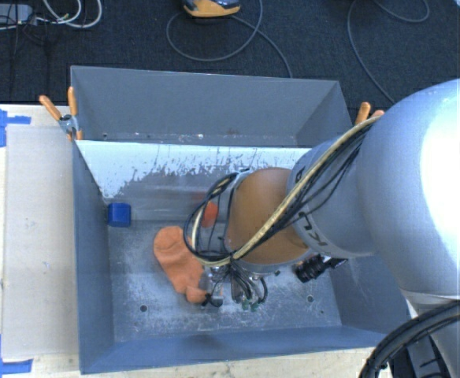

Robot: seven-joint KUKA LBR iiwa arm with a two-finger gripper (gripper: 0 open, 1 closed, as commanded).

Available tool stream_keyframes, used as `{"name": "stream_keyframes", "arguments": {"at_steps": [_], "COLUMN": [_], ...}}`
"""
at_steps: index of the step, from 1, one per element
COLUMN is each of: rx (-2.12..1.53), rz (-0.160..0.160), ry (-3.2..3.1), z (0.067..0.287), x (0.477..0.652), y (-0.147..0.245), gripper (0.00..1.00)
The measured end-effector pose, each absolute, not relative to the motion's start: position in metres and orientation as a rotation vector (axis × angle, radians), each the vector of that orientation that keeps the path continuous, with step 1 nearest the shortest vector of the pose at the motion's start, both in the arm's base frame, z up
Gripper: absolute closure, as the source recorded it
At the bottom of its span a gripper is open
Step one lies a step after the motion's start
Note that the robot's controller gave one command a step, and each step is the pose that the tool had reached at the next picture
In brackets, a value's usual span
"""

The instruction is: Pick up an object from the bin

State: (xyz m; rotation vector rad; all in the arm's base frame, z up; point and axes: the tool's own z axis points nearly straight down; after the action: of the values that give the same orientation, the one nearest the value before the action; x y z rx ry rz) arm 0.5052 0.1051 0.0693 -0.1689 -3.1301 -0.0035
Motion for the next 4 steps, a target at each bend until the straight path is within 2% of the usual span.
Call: {"name": "stream_keyframes", "arguments": {"at_steps": [1,3,4], "rx": [-0.169,-0.189,-0.162], "rz": [-0.003,-0.002,-0.001], "ry": [-3.130,-3.126,-3.122], "z": [0.069,0.069,0.123], "x": [0.505,0.489,0.492], "y": [0.105,0.101,0.102], "gripper": [1.00,1.00,1.00]}}
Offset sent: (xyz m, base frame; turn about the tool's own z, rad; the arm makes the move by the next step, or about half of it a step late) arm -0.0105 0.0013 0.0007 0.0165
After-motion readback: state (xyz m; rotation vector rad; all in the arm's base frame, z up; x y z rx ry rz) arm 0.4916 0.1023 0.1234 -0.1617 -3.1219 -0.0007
